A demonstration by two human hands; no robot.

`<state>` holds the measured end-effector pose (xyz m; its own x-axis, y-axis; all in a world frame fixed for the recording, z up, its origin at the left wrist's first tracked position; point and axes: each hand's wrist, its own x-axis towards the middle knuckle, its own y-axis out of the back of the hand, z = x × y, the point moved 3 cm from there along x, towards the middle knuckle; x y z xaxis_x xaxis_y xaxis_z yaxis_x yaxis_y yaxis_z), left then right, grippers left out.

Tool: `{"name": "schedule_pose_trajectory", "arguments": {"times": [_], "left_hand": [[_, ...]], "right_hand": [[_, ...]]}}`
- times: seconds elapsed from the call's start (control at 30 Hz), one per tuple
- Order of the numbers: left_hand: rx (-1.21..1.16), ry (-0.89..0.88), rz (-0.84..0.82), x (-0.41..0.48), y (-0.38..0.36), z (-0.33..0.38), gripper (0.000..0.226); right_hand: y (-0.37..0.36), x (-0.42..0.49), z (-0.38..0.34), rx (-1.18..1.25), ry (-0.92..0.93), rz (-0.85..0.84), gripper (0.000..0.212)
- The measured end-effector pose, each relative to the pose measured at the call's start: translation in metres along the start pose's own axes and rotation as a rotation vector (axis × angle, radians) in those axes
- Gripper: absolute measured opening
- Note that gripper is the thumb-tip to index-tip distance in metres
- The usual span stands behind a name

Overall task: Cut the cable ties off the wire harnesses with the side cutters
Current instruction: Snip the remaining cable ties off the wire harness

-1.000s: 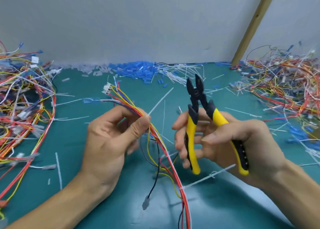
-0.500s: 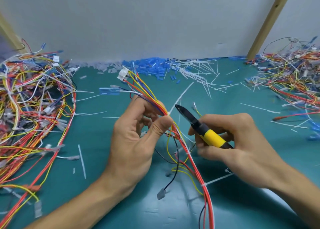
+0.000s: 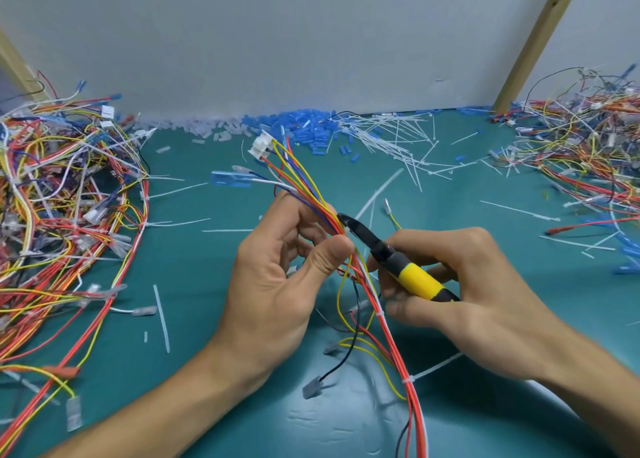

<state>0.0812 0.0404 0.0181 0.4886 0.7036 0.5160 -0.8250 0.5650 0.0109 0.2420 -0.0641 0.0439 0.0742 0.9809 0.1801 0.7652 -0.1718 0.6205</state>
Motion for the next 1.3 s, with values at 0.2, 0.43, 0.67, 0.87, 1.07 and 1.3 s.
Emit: {"name": "schedule_pose_trajectory", "arguments": {"times": [0.2,0.43,0.67,0.87,1.07,1.3], "left_hand": [[0.006,0.028,-0.001,-0.001,-0.001,-0.001,0.013],[-0.069,0.077,-0.017,-0.002,-0.003,-0.003,0.026],[-0.069,0.056,-0.011,-0.003,-0.003,0.003,0.023],[-0.092,0.068,-0.032,-0.003,-0.003,0.002,0.021],[-0.117,0.038,-0.048,-0.002,-0.004,0.002,0.023],[-0.103,-0.012,-0.019,-0.002,-0.002,0.007,0.029]], "right_hand": [[-0.003,-0.001,-0.001,0.033,-0.02,-0.03,0.012],[-0.001,-0.001,-0.003,0.101,-0.075,-0.111,0.015],[0.0,0.002,-0.003,0.16,-0.115,-0.079,0.014],[-0.001,0.0,-0.003,0.092,-0.084,-0.115,0.008],[0.0,0.0,-0.008,0.131,-0.067,-0.162,0.019],[-0.003,-0.003,-0.009,0.266,-0.076,-0.195,0.01]]}}
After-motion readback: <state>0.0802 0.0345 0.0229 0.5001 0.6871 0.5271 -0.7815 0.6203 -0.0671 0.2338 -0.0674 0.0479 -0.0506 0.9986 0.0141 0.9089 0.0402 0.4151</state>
